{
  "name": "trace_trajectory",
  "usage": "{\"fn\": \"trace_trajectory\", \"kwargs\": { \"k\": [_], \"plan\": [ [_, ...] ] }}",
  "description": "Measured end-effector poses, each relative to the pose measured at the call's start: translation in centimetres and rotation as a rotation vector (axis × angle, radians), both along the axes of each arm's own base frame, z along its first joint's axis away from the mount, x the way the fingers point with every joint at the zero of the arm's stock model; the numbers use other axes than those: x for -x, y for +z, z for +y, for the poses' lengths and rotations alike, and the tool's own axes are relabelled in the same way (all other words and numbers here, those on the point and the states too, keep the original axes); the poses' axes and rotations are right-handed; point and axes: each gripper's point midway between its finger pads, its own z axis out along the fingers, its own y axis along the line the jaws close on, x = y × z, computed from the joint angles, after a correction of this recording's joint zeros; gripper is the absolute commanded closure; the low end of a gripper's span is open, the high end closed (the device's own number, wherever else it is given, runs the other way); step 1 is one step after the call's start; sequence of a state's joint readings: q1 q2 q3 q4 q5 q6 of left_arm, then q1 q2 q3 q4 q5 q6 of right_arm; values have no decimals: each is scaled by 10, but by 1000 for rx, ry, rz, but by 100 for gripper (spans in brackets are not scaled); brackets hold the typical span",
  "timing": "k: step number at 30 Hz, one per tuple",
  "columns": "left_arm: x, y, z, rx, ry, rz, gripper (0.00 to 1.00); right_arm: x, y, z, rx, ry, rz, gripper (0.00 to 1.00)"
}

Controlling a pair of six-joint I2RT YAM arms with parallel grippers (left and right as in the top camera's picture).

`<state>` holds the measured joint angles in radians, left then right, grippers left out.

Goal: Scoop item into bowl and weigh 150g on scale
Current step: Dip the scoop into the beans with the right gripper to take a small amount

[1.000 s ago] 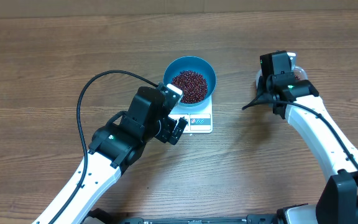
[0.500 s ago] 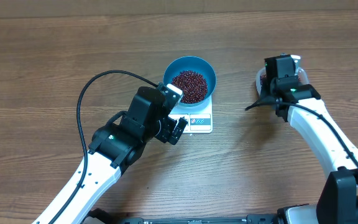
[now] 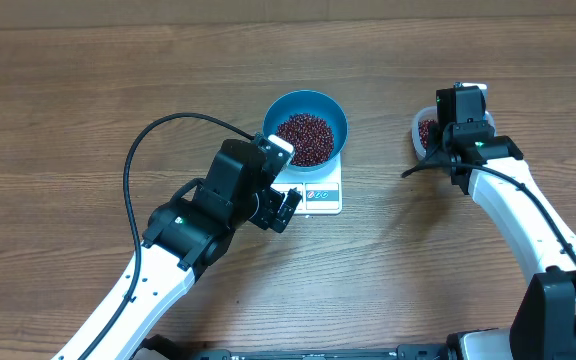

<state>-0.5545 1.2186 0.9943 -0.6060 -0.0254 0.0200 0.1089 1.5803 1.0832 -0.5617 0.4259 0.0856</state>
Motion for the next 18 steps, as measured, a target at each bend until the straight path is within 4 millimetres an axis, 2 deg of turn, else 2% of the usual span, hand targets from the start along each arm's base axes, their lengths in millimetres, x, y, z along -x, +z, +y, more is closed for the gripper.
{"fn": "trace_trajectory", "kwargs": {
  "k": [6, 10, 12, 18],
  "plan": [
    [0, 0, 0, 0, 0, 0, 0, 2, -7, 2, 38, 82, 49, 96],
    [0, 0, 0, 0, 0, 0, 0, 2, -20, 3, 55, 124, 98, 96],
    [0, 0, 0, 0, 0, 0, 1, 3, -28, 7, 41, 147, 122, 96],
    [0, 0, 0, 0, 0, 0, 1, 3, -34, 19, -23, 188, 132, 96]
  ]
}}
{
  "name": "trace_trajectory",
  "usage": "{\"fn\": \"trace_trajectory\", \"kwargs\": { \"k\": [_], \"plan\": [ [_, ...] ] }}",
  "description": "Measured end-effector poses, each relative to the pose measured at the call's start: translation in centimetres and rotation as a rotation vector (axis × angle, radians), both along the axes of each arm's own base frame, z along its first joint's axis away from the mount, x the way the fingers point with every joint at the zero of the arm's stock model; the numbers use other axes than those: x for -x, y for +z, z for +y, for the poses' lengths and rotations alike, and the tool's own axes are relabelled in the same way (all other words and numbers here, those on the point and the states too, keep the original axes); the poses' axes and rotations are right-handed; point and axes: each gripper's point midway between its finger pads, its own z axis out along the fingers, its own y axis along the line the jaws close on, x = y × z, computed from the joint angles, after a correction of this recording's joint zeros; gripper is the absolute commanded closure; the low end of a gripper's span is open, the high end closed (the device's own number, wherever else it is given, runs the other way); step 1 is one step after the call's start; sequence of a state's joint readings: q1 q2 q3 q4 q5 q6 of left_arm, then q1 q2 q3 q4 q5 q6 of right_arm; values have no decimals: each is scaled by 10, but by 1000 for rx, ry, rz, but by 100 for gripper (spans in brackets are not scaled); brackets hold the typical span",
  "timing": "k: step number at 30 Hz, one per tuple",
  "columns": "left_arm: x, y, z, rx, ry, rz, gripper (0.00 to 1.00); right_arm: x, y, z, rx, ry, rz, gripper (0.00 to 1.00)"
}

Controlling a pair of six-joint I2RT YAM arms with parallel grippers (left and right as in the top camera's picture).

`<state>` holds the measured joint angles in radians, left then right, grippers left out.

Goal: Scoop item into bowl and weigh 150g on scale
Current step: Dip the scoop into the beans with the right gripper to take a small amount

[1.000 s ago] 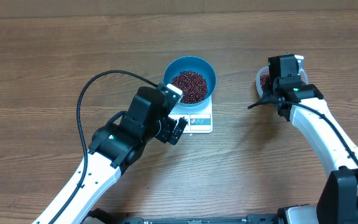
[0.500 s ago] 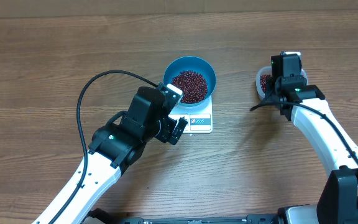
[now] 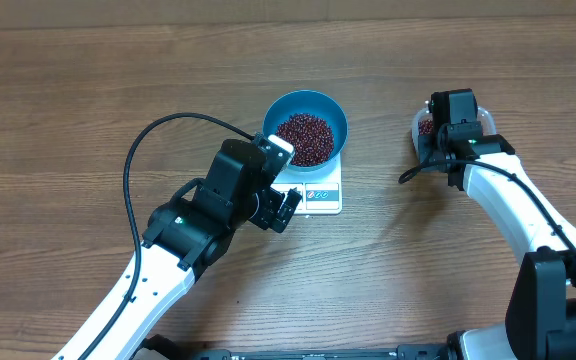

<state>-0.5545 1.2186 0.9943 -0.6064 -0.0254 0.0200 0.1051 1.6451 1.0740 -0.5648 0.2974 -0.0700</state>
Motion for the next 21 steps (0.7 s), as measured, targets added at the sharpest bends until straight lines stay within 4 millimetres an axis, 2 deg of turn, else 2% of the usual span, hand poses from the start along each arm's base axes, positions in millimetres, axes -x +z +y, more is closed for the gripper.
{"fn": "trace_trajectory", "kwargs": {
  "k": [6, 13, 17, 21],
  "plan": [
    [0, 0, 0, 0, 0, 0, 0, 1, 0, 10, -58, 17, 1, 96],
    [0, 0, 0, 0, 0, 0, 0, 0, 22, 20, -149, 33, -58, 96],
    [0, 0, 0, 0, 0, 0, 0, 2, 27, 13, -210, 8, -64, 96],
    [0, 0, 0, 0, 0, 0, 0, 7, 24, -5, -298, -42, -49, 96]
  ]
}}
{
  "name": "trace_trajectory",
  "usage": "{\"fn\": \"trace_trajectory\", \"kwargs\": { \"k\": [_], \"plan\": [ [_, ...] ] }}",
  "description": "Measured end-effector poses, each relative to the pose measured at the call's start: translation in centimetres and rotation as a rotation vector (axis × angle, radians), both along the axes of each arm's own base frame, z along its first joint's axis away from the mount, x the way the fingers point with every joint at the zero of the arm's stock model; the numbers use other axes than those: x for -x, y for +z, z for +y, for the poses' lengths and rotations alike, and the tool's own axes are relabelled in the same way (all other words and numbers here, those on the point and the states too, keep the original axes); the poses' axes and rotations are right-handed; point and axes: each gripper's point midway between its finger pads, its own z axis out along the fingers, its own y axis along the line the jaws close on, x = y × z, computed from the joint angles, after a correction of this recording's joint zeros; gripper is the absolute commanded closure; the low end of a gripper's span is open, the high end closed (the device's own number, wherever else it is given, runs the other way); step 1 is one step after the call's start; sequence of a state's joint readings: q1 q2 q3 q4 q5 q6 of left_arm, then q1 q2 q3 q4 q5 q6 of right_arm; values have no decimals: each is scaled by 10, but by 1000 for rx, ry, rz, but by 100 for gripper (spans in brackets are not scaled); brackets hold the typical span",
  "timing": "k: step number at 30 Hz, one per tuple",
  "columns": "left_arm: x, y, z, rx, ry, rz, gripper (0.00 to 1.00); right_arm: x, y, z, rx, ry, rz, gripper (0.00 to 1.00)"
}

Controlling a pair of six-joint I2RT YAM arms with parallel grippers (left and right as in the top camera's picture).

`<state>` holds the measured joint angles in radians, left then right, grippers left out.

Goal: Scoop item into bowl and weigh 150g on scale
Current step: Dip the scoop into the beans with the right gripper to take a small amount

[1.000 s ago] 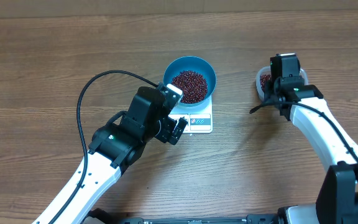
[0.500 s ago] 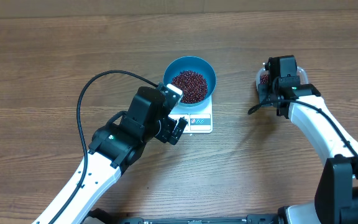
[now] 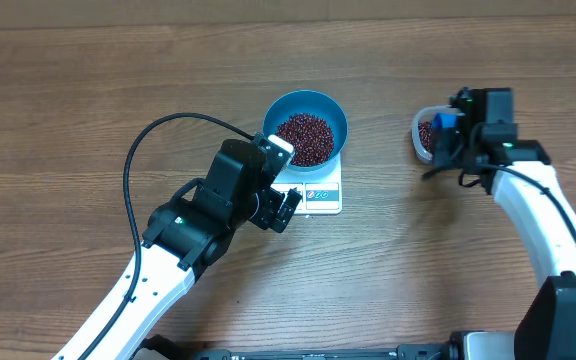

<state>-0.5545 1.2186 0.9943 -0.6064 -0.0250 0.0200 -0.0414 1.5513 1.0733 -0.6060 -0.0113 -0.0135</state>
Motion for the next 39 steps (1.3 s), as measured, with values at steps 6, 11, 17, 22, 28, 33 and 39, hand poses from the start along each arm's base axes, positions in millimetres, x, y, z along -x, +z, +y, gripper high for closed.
{"fn": "trace_trajectory", "kwargs": {
  "k": [6, 11, 17, 22, 28, 33, 39],
  "plan": [
    [0, 0, 0, 0, 0, 0, 0, 4, 1, -19, -150, -45, -3, 96],
    [0, 0, 0, 0, 0, 0, 0, 8, 8, -31, -305, -66, -23, 96],
    [0, 0, 0, 0, 0, 0, 0, 12, 15, -40, -417, -81, -49, 96],
    [0, 0, 0, 0, 0, 0, 0, 12, 18, -38, -460, -70, -57, 96],
    [0, 0, 0, 0, 0, 0, 0, 12, 21, -33, -501, -79, -56, 96],
    [0, 0, 0, 0, 0, 0, 0, 12, 23, -29, -532, -81, -56, 96],
    [0, 0, 0, 0, 0, 0, 1, 11, 43, -20, -580, -48, -98, 96]
  ]
}}
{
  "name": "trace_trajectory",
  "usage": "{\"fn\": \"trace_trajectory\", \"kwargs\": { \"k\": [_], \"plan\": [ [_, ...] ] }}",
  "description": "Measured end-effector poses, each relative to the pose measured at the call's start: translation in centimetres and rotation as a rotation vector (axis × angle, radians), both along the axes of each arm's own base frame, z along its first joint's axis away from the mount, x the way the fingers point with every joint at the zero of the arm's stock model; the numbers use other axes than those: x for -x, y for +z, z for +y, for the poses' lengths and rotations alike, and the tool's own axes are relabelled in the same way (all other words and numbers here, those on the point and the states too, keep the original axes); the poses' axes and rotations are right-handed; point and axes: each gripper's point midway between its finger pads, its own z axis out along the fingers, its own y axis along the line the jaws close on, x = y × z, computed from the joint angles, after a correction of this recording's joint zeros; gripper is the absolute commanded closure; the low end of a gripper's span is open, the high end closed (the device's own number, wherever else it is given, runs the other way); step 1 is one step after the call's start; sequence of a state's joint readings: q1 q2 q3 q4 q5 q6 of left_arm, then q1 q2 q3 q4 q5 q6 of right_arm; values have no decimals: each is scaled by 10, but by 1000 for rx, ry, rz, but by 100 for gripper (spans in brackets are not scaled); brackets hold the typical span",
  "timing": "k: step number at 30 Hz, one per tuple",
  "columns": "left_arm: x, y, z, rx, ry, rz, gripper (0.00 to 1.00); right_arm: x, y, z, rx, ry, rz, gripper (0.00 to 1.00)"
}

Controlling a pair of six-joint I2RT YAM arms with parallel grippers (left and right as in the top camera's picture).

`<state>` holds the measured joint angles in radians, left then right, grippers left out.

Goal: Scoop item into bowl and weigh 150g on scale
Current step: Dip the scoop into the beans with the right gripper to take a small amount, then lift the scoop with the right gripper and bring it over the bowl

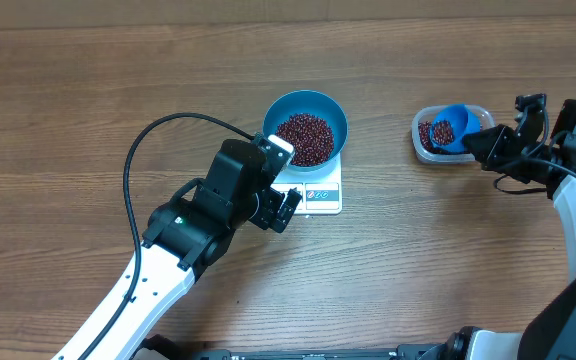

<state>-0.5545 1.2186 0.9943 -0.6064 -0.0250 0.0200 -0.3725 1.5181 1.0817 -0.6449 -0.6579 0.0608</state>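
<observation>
A blue bowl [308, 118] heaped with dark red beans stands on the white scale [318, 192] at mid-table. At the right, a clear tub [424, 143] holds more red beans. A blue scoop [451, 128] with beans in it rests tilted in that tub, and my right gripper [486, 143] is shut on its handle. My left gripper [286, 208] hangs over the scale's front left edge, its fingers slightly apart and holding nothing.
The left arm [183, 235] stretches from the bottom left toward the scale, with its black cable [148, 135] looping over the wooden table [88, 90]. The right arm [573, 185] comes in from the right edge.
My right gripper has shifted rightward and turned, so the blue scoop now shows fully in the tub with beans in it. The left arm and the blue bowl have stayed put.
My right wrist first hung directly over the tub, hiding most of it, then edged slightly left. Later it sat to the right, baring the tub and part of the blue scoop. Now it is further right, the loaded scoop in the tub. The left arm stayed by the scale.
</observation>
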Motion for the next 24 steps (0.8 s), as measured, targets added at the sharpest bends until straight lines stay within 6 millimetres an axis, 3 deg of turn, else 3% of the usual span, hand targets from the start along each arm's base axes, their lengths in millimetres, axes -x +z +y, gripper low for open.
{"fn": "trace_trajectory", "kwargs": {
  "k": [7, 12, 24],
  "plan": [
    [0, 0, 0, 0, 0, 0, 1, 6, 43, 16, -61, 34, -97, 96],
    [0, 0, 0, 0, 0, 0, 0, 13, 63, 34, -80, 69, -133, 96],
    [0, 0, 0, 0, 0, 0, 0, 13, 79, 122, -83, 280, -195, 96]
  ]
}}
